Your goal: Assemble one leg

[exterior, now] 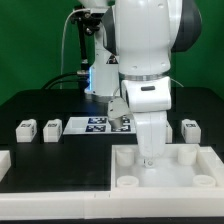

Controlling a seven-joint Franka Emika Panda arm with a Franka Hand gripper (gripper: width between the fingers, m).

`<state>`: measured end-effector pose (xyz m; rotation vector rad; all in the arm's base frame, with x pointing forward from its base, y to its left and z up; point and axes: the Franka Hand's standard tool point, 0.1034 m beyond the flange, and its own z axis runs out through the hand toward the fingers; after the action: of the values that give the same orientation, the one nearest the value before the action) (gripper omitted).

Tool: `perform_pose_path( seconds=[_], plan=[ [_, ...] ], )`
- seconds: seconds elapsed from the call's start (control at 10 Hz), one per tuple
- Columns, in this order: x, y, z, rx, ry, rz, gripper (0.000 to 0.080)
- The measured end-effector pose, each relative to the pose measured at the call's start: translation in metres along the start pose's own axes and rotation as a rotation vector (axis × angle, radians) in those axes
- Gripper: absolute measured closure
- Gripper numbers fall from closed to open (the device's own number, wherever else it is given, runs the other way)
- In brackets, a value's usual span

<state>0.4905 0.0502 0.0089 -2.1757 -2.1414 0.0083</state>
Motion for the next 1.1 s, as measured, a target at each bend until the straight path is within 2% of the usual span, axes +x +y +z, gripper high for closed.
perform_pose_path(
  seconds=[0.2,0.3,0.4,0.5,0.7,0.8,0.9,1.1],
  plan=[
    [0.006,-0.005,-0.035,-0.013,-0.019,0.112,0.015],
    [0.015,-0.009,-0.049,-0.02,-0.026,0.14,0.015],
    [0.027,-0.014,-0.058,-0.033,-0.027,0.181,0.015],
    [0.038,-0.02,-0.065,-0.04,-0.02,0.345,0.015],
    [0.075,-0.028,-0.067,-0.048,-0.008,0.658,0.015],
    [0.083,-0.027,-0.065,-0.057,0.004,0.735,0.015],
    [0.077,-0.029,-0.056,-0.062,0.025,0.777,0.015],
    [0.079,-0.03,-0.056,-0.051,0.03,0.973,0.015]
  ],
)
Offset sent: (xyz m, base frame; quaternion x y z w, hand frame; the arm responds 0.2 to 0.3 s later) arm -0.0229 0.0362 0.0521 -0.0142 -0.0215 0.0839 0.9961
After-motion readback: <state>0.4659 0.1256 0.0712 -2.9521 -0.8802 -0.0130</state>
